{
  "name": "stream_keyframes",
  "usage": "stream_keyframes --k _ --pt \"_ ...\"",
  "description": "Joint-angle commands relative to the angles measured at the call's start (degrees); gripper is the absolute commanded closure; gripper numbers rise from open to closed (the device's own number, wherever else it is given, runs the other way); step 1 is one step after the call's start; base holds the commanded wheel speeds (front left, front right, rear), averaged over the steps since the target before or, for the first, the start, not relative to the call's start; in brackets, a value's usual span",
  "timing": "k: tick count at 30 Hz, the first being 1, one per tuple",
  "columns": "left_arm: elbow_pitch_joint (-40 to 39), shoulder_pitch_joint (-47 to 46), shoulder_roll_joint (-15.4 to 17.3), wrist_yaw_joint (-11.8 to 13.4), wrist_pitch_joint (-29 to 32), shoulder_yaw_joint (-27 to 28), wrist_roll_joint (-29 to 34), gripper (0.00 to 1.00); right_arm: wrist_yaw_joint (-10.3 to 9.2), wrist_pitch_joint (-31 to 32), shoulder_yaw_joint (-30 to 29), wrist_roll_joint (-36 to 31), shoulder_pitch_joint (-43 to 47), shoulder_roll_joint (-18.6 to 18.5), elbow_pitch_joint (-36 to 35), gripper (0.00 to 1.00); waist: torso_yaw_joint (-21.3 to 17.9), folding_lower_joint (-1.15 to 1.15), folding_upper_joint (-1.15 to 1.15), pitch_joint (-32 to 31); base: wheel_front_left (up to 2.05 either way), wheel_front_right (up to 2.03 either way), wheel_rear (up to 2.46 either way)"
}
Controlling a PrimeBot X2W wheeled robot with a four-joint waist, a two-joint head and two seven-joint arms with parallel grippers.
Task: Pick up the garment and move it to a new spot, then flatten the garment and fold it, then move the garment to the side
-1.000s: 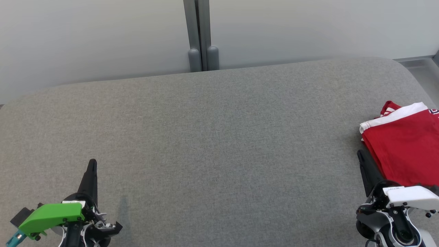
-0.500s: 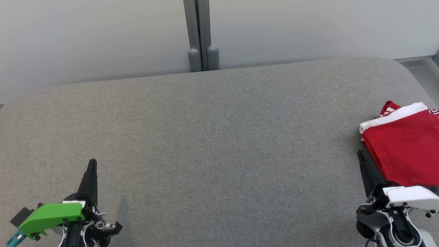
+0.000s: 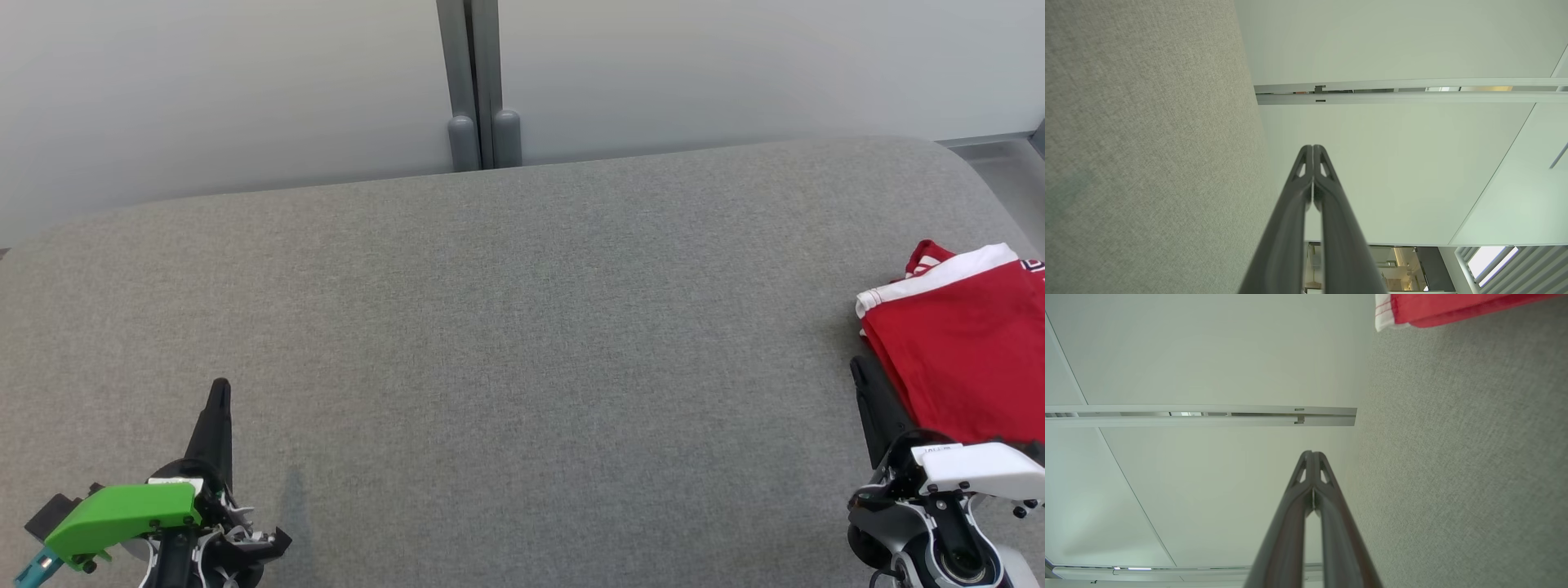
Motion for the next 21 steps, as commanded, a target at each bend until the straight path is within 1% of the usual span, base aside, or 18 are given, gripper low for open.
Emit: stream_keyframes --k 1,21 --pt "0.0 -0.5 0.3 0.1 0.2 0.1 -0.2 1.0 0.0 0.1 -0.1 0.2 0.6 -0.3 -0.2 1.0 0.0 0.0 0.0 0.0 0.0 0.0 0.0" --pt "0.0 -0.5 0.3 0.1 0.2 0.1 -0.2 1.0 0.0 0.1 -0.1 0.2 0.6 -0.3 -0.2 1.0 0.0 0.0 0.0 0.0 0.0 0.0 0.0"
